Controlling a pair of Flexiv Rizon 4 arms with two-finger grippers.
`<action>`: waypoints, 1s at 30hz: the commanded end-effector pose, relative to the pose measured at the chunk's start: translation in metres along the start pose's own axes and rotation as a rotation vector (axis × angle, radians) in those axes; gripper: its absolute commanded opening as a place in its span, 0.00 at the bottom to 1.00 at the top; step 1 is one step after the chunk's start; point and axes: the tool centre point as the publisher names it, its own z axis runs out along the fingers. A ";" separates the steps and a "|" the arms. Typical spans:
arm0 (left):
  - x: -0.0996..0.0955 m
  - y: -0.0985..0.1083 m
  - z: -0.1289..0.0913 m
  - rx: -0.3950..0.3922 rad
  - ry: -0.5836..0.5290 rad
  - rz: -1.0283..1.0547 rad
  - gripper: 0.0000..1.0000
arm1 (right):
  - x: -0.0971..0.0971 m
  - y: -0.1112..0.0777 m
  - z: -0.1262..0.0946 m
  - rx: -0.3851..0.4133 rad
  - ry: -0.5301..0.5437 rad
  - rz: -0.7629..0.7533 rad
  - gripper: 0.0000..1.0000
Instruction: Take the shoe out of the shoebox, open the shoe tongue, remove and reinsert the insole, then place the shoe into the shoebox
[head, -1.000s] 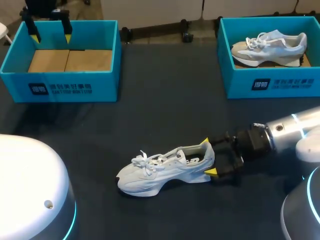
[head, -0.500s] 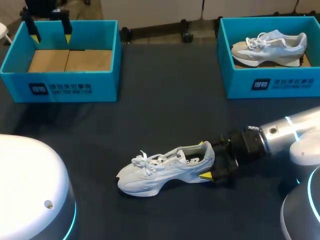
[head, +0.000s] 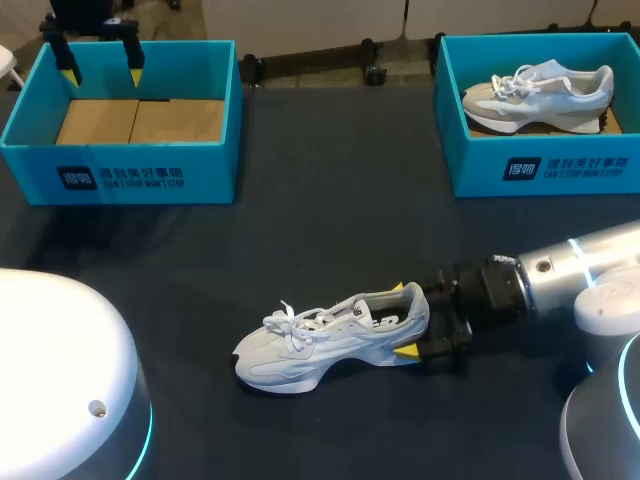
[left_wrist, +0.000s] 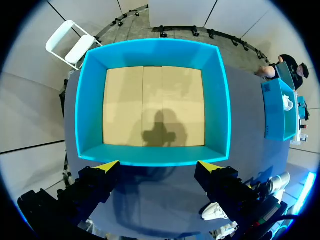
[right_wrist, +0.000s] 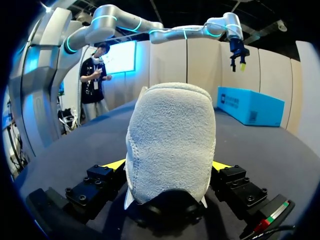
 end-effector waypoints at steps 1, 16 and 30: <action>0.000 0.000 0.000 0.001 0.000 0.000 1.00 | 0.000 -0.002 0.005 0.001 -0.002 0.002 0.39; 0.000 0.000 0.000 0.001 0.000 0.000 1.00 | 0.001 0.004 -0.015 -0.028 -0.155 -0.015 0.00; 0.000 0.000 0.000 0.001 0.000 0.000 1.00 | 0.004 0.001 -0.017 0.006 -0.260 0.021 0.00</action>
